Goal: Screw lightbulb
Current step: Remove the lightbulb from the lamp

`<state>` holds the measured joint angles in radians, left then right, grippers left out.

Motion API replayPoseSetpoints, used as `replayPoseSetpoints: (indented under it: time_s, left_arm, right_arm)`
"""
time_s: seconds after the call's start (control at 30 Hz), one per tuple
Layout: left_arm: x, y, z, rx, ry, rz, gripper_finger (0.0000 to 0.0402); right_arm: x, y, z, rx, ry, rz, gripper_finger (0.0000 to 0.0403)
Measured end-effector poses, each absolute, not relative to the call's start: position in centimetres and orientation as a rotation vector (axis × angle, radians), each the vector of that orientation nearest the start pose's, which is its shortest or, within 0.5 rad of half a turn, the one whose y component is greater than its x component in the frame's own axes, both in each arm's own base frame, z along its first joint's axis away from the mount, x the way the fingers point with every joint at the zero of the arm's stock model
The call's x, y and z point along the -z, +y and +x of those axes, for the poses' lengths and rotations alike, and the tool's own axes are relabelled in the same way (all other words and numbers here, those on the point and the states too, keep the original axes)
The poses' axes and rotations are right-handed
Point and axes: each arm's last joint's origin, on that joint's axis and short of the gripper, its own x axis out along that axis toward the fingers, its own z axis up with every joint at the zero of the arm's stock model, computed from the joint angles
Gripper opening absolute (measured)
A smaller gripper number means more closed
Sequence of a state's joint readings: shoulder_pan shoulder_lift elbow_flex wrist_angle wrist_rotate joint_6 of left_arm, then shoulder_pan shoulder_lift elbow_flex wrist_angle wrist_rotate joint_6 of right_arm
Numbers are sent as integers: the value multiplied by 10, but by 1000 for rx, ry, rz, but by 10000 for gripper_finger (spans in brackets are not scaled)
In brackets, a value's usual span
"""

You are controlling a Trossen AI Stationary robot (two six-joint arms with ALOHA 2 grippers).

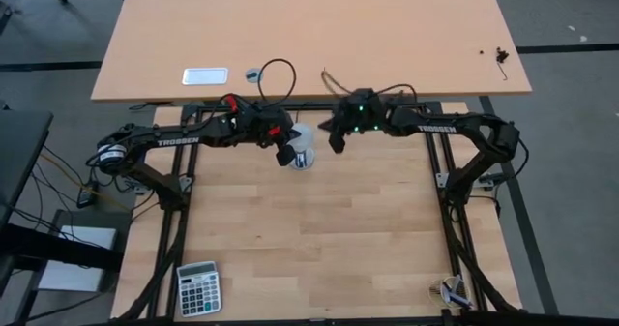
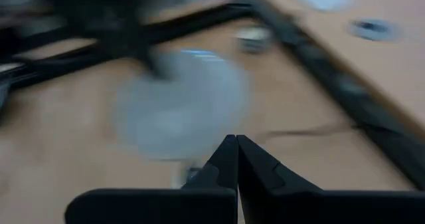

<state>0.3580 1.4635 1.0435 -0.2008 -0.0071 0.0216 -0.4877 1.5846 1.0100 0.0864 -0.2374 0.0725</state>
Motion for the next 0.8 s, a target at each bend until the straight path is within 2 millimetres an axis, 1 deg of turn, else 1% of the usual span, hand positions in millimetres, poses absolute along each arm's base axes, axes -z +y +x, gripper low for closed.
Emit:
replayPoseSetpoints:
  time_s: [0.1,0.2,0.27,0.33,0.4,0.8]
  left_arm:
    - [-265,112,298,-351,618,-87,0]
    - [-265,112,298,-352,615,-87,0]
    - [-265,112,299,-352,613,-86,0]
    - [-265,112,299,-353,612,-86,0]
    - [-265,112,299,-354,610,-85,0]
    - [-266,112,299,-356,603,-90,0]
  right_arm:
    - [-241,-135,319,127,446,215,9]
    - [-242,-114,328,50,446,170,9]
    - [-243,-102,332,38,437,144,9]
    - [-244,-96,335,45,420,126,9]
    - [-244,-95,335,61,427,121,9]
    - [-239,-113,327,124,474,146,9]
